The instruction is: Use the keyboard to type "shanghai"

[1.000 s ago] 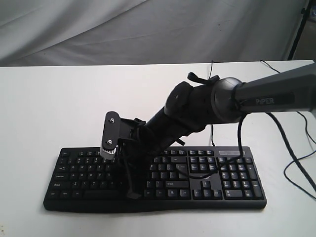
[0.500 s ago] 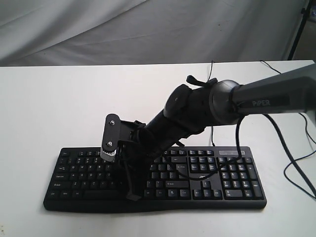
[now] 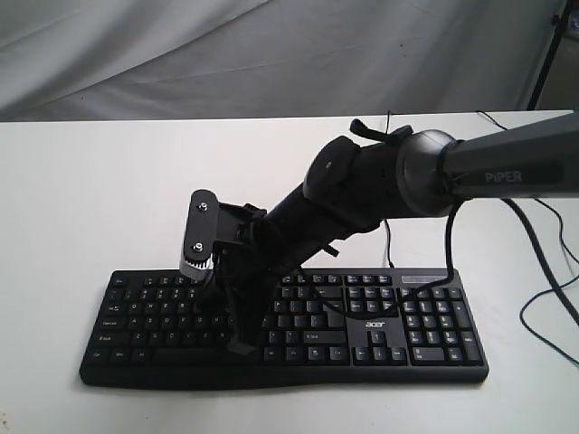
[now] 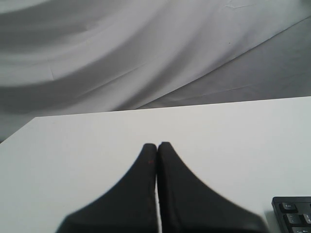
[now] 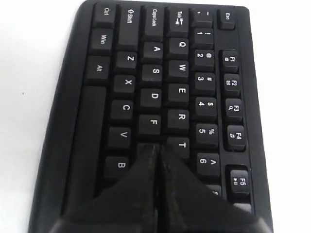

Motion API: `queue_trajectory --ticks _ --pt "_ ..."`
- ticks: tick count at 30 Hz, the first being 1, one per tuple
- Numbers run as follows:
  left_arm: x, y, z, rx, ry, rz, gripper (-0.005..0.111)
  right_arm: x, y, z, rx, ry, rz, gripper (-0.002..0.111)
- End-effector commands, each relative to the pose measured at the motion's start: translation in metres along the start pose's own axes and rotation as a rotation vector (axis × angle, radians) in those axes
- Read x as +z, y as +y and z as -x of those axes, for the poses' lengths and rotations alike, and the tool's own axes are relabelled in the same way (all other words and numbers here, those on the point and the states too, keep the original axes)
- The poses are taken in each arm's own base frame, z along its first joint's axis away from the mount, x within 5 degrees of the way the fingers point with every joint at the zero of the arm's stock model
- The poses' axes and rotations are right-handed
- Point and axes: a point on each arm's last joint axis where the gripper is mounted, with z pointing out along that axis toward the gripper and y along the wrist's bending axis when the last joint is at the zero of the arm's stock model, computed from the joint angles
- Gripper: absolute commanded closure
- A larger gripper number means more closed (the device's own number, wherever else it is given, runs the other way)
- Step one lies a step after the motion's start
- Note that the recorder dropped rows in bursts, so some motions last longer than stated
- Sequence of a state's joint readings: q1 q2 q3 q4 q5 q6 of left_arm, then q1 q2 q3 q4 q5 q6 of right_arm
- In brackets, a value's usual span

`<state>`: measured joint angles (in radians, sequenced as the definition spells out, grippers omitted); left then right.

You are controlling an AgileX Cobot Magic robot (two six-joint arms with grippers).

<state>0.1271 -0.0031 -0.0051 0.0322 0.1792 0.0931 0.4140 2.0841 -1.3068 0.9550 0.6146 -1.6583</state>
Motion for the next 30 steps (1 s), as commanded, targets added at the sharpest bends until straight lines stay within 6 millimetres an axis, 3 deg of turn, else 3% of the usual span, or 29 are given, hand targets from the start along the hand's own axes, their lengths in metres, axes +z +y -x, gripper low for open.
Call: queue_trajectory --ticks 1,30 --pt "0.001 0.000 -0.001 -0.003 0.003 -0.004 0.106 -0.003 0.000 0.000 0.002 0.000 0.001 0.108" --pt "0.001 0.000 -0.001 -0.003 0.003 -0.004 0.106 0.021 0.014 0.024 0.040 -0.025 -0.135 0.108"
